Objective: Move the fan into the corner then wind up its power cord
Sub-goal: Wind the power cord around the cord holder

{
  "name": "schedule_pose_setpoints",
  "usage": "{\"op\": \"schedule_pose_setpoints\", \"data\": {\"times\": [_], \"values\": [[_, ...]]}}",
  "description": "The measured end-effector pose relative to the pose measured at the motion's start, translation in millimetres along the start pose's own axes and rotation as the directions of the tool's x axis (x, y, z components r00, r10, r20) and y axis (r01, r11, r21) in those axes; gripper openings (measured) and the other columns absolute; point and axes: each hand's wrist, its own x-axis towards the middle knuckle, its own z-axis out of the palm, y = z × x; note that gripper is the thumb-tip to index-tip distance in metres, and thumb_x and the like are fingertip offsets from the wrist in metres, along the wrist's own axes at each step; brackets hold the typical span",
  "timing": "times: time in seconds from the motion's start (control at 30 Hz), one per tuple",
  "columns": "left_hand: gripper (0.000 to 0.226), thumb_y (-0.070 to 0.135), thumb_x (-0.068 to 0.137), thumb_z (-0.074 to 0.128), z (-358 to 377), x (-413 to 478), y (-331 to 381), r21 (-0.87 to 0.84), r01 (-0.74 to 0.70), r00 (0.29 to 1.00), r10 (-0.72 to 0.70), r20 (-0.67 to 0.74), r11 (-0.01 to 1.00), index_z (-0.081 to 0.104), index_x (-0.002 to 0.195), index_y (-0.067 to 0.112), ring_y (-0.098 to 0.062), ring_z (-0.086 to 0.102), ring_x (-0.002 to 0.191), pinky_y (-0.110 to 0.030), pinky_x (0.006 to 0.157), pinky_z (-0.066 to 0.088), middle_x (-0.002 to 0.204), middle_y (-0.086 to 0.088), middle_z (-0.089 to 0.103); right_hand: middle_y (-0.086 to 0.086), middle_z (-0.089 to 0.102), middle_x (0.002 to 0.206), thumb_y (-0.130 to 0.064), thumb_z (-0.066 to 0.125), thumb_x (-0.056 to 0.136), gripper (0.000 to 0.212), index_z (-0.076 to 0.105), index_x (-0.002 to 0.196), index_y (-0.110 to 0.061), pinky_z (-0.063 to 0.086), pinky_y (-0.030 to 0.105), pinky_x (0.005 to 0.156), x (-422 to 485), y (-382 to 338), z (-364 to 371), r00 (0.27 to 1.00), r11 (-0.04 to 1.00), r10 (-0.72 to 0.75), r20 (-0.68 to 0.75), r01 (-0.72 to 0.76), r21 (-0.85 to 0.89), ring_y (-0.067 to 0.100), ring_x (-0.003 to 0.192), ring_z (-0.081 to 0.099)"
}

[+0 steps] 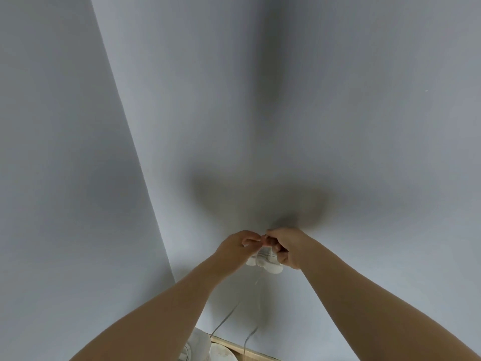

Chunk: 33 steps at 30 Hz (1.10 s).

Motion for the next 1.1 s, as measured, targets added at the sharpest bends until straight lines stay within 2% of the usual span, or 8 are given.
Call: {"op": "schedule_pose_setpoints", "data": {"times": [0.23,0.33,0.43,0.6,0.77,0.87,0.97,1.1], "values": [[0.028,0.011,0.086,0.065,-4,1,5,-0.125,0.034,0.999,-0.032,0.017,0.992,0.049,0.108,0.019,-0.019,0.061,0.090,-0.020,0.073,0.045,0.092,-0.001,0.067,-0.001,0.030,0.055,-0.015,0.056,0.094,0.026,0.062,0.070,-0.007,0.019,0.013,0.027,-3,4,3,0.999,1.000,0.012,-0.033,-0.012,-0.014,0.008,0.047,0.021],[0.032,0.013,0.085,0.068,2,5,8,0.014,0.010,0.999,-0.010,-0.041,1.000,0.044,0.104,0.018,-0.017,0.060,0.085,-0.015,0.062,0.049,0.102,-0.004,0.064,0.000,0.031,0.057,-0.015,0.057,0.093,0.025,0.058,0.069,-0.008,0.020,0.013,0.027,-4,4,4,0.999,1.000,0.005,-0.047,-0.005,-0.007,0.008,0.048,0.022],[0.025,0.009,0.088,0.063,7,8,10,0.086,0.022,0.991,-0.010,-0.130,0.996,0.041,0.097,0.013,-0.013,0.057,0.060,-0.014,0.050,0.049,0.098,-0.010,0.066,0.001,0.030,0.059,-0.014,0.054,0.094,0.019,0.063,0.081,-0.005,0.022,0.012,0.023,-9,2,6,0.999,0.999,-0.022,-0.043,0.020,-0.046,0.009,0.049,0.023],[0.014,0.005,0.093,0.048,11,10,13,0.270,-0.050,0.989,0.086,-0.122,0.961,0.036,0.091,0.013,-0.026,0.061,0.062,-0.037,0.066,0.059,0.083,-0.008,0.056,0.001,0.031,0.062,-0.014,0.058,0.089,0.007,0.062,0.085,-0.008,0.024,0.013,0.024,-1,2,6,0.998,0.998,-0.034,-0.043,0.031,-0.057,0.010,0.050,0.025],[0.017,0.008,0.095,0.039,6,9,5,0.705,-0.078,0.972,0.211,-0.103,0.705,0.047,0.109,0.012,-0.024,0.048,0.066,-0.034,0.068,0.055,0.097,-0.005,0.039,0.002,0.050,0.071,-0.016,0.058,0.091,0.008,0.059,0.085,-0.010,0.040,0.020,0.054,8,6,5,0.996,0.978,-0.089,-0.004,0.086,-0.192,0.013,0.057,0.042],[0.019,0.011,0.095,0.038,-3,7,-1,0.738,-0.046,0.971,0.204,-0.125,0.673,0.049,0.111,0.014,-0.022,0.044,0.064,-0.030,0.061,0.047,0.103,-0.006,0.039,0.002,0.055,0.075,-0.014,0.050,0.092,0.012,0.053,0.081,-0.011,0.043,0.025,0.066,16,13,1,0.999,0.949,-0.049,-0.012,0.043,-0.313,0.013,0.061,0.053],[0.021,0.010,0.094,0.038,-9,10,-8,0.656,0.011,0.953,0.191,-0.235,0.755,0.051,0.110,0.013,-0.016,0.039,0.057,-0.025,0.057,0.037,0.100,-0.002,0.038,0.001,0.054,0.071,-0.012,0.044,0.091,0.012,0.053,0.083,-0.011,0.044,0.027,0.068,23,23,1,0.998,0.915,-0.048,-0.039,0.028,-0.402,0.013,0.058,0.055],[0.028,0.005,0.093,0.039,-7,14,-22,0.591,0.093,0.935,0.133,-0.328,0.801,0.054,0.113,0.017,-0.022,0.047,0.069,-0.027,0.063,0.045,0.116,-0.003,0.047,-0.001,0.054,0.074,-0.017,0.047,0.092,0.008,0.054,0.087,-0.018,0.044,0.027,0.067,27,35,2,0.998,0.889,-0.057,0.019,0.060,-0.453,0.012,0.060,0.053]]}}
